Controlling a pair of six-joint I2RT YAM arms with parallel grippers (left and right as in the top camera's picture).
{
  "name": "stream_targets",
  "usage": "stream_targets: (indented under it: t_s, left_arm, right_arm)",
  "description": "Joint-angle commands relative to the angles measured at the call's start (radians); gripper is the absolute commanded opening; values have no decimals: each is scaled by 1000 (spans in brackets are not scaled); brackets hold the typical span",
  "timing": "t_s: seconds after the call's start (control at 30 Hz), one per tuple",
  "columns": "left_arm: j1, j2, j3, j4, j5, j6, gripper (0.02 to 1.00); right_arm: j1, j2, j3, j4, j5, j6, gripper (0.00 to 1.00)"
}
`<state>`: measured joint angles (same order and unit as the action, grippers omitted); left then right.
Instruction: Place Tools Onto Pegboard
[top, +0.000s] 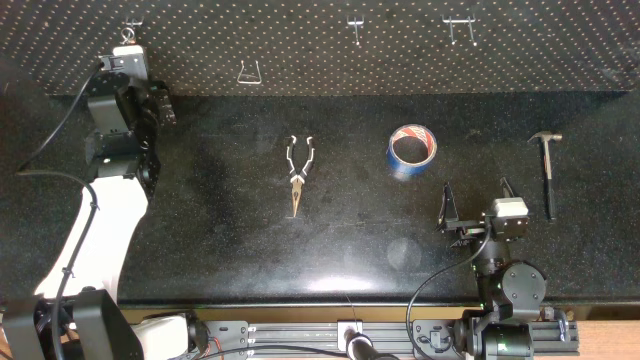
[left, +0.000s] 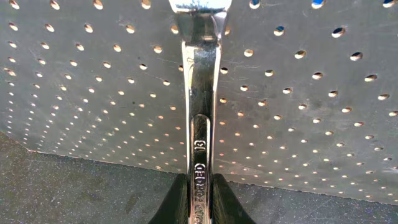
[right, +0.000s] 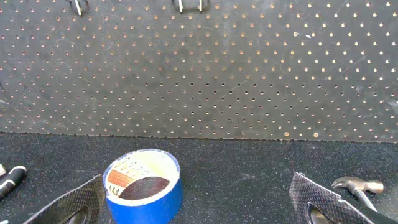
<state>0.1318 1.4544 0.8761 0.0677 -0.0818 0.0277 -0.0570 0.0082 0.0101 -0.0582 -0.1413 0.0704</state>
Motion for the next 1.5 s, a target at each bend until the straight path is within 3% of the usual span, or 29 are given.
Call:
stream_targets:
  t_s: [0.03, 0.07, 0.17, 0.27, 0.33, 0.43, 0.6, 0.83, 1.0, 1.07, 1.17, 1.23, 1.4, 1.5]
  left_arm:
    - [-2, 7, 33, 14, -8, -13, 29]
    - [-2, 7, 33, 17, -4, -13, 47]
    - [-2, 7, 33, 23, 15, -13, 397]
    - [-2, 7, 33, 23, 14, -13, 575]
    - [-2, 7, 33, 23, 14, -13, 612]
    - [-2, 7, 33, 23, 14, -13, 776]
    - [-2, -4, 33, 17, 19, -13, 919]
    - [-2, -219, 33, -220, 137, -60, 996]
    - [-2, -479, 33, -548, 268, -229, 996]
    - [-2, -589, 33, -700, 368, -349, 993]
    - [-2, -694, 33, -878, 566, -383, 993]
    - [-2, -713, 33, -994, 631, -394, 996]
    - [-30, -716, 43, -1242, 662, -394, 996]
    - [-206, -704, 83, -1241, 554, -443, 996]
  right_arm:
    - [6, -7, -6, 2, -8, 12, 976]
    - [6, -7, -6, 2, -8, 12, 976]
    - [6, -7, -6, 2, -8, 12, 976]
    - [6, -7, -6, 2, -8, 12, 976]
    - [6, -7, -6, 2, -8, 12, 976]
    - [6, -7, -6, 2, -8, 12, 976]
    - [6, -7, -6, 2, -8, 12, 976]
    - [6, -7, -6, 2, -8, 12, 976]
    - [6, -7, -6, 2, -8, 12, 976]
    - [6, -7, -6, 2, -8, 12, 976]
    - [6, -7, -6, 2, -8, 12, 976]
    - [6, -7, -6, 2, -8, 12, 976]
    - [6, -7, -6, 2, -8, 12, 976]
    - [6, -7, -6, 2, -8, 12, 976]
